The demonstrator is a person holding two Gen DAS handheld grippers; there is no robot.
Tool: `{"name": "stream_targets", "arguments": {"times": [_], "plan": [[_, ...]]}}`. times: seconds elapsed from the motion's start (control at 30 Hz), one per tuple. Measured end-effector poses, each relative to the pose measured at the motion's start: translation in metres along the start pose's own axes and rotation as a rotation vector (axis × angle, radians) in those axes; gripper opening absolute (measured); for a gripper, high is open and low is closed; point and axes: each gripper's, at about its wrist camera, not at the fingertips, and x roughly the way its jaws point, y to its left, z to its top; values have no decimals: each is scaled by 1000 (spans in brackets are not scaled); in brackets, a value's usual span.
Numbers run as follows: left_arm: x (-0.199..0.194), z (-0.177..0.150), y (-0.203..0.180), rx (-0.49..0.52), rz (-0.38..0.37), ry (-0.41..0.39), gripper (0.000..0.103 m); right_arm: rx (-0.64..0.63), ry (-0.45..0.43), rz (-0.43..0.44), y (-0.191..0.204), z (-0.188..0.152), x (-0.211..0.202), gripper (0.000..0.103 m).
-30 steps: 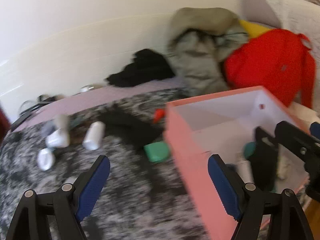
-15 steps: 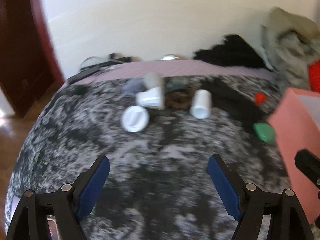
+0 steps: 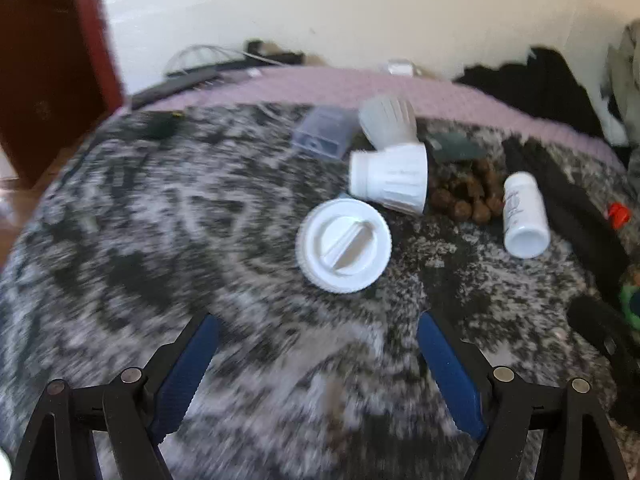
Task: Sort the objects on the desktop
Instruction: 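Grasp the white round lid with left tool while right tool grasps the white pill bottle, then lift lid and pill bottle and carry both tools over the pink box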
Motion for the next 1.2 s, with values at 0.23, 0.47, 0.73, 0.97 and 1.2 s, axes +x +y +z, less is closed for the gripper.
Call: {"name": "stream_targets", "arguments": {"times": [0.23, 0.47, 0.73, 0.97, 1.2], "plan": [[60, 22, -18, 87, 3, 23, 86, 81, 103, -22, -13, 25, 90, 95], [87, 27, -15, 59, -28, -5, 64, 32, 32, -80, -18, 38, 121, 51], [41, 7, -10, 68, -13, 17, 63, 29, 88, -34, -28, 31, 92, 45], [-35, -50, -24, 111, 25, 16, 63, 2, 134, -35, -32, -26, 18, 45], [-119, -95, -43, 107, 71, -45, 63, 26, 155, 56, -30, -85, -67, 45]]}}
